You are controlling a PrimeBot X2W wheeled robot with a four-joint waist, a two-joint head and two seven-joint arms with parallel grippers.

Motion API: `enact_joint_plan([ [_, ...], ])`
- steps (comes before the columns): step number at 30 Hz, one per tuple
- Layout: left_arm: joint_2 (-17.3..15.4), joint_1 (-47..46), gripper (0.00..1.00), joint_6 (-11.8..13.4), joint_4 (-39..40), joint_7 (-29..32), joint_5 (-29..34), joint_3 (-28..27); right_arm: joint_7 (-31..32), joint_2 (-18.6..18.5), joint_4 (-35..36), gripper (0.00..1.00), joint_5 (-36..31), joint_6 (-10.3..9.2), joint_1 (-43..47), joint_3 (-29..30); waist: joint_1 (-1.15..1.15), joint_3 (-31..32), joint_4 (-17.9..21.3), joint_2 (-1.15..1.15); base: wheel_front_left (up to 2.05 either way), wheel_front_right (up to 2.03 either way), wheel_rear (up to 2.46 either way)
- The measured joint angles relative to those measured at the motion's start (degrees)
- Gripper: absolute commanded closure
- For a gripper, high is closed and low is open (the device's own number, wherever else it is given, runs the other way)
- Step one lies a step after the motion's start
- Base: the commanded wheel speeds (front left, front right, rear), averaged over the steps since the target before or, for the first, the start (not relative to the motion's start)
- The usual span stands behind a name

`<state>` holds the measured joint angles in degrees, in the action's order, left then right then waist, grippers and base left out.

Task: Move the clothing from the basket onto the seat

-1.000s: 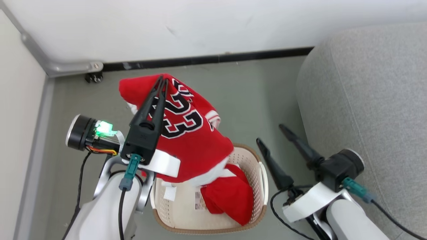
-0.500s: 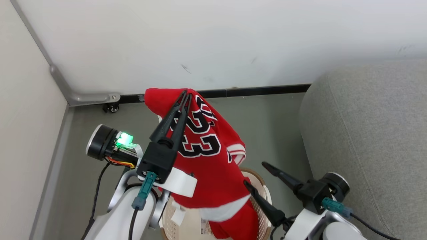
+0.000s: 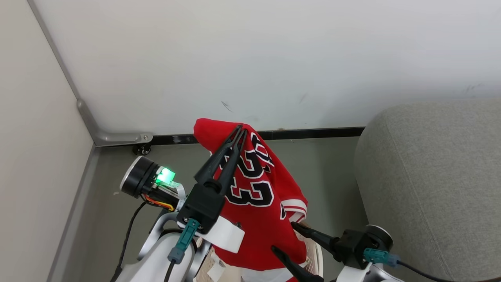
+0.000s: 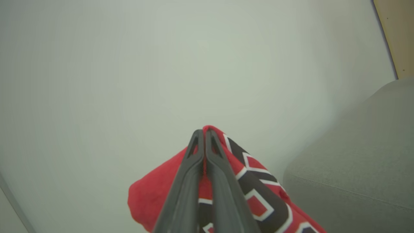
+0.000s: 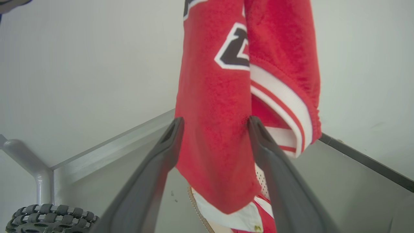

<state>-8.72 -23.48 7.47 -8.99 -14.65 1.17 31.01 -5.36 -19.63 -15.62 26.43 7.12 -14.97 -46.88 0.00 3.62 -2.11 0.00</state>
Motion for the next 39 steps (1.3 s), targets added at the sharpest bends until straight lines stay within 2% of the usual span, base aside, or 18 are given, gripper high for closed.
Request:
enact_joint_plan([
  [8, 0.68, 0.00, 1.00, -1.01, 1.58, 0.00, 0.10, 2.14, 0.91, -1.60, 0.64, 0.00, 1.83, 0.00, -0.43, -1.42, 0.00, 1.15, -0.75, 0.00, 0.00, 0.00, 0.00],
  [20, 2.22, -0.04, 1.00, -3.02, 3.44, 1.60, 0.19, 5.19, 1.35, -1.34, 0.92, 0.00, 3.46, 0.00, -3.52, -3.92, 0.00, 1.06, -1.97, 0.00, 0.00, 0.00, 0.00],
  [21, 2.25, -0.05, 1.00, -3.28, 3.52, 1.71, 0.18, 5.30, 1.33, -1.24, 0.92, 0.23, 3.46, 0.00, -3.88, -4.23, 0.00, 1.00, -2.06, 0.00, 0.00, 0.00, 0.00],
  [22, 2.33, -0.05, 1.00, -3.45, 3.55, 2.07, 0.16, 5.38, 1.32, -1.12, 0.93, 0.54, 3.45, 0.00, -4.19, -4.47, 0.00, 0.94, -2.14, 0.00, 0.00, 0.00, 0.00],
  [23, 2.37, -0.05, 1.00, -3.45, 3.55, 2.20, 0.16, 5.43, 1.30, -1.03, 0.96, 0.73, 3.43, 0.00, -4.42, -4.89, 0.00, 0.86, -2.20, 0.00, 0.00, 0.00, 0.00],
  [24, 2.36, -0.05, 1.00, -3.45, 3.53, 2.54, 0.13, 5.39, 1.14, -1.01, 1.03, 1.00, 3.34, 0.00, -4.66, -5.36, 0.00, 0.78, -2.26, 0.00, 0.00, 0.00, 0.00],
  [31, 1.75, 0.05, 1.00, -3.35, 0.98, 4.26, -0.99, 3.44, 0.23, -0.86, 1.23, 1.00, 3.28, 0.01, -5.27, -6.03, 0.00, 0.22, -2.05, 0.00, 0.00, 0.00, 0.00],
  [39, 0.27, 2.71, 1.00, -2.67, -4.54, 6.16, -4.52, -0.38, -1.27, -1.56, 2.21, 1.00, 3.50, 0.01, -5.17, -4.24, 0.00, -0.39, -0.63, 0.00, 0.00, 0.00, 0.00],
])
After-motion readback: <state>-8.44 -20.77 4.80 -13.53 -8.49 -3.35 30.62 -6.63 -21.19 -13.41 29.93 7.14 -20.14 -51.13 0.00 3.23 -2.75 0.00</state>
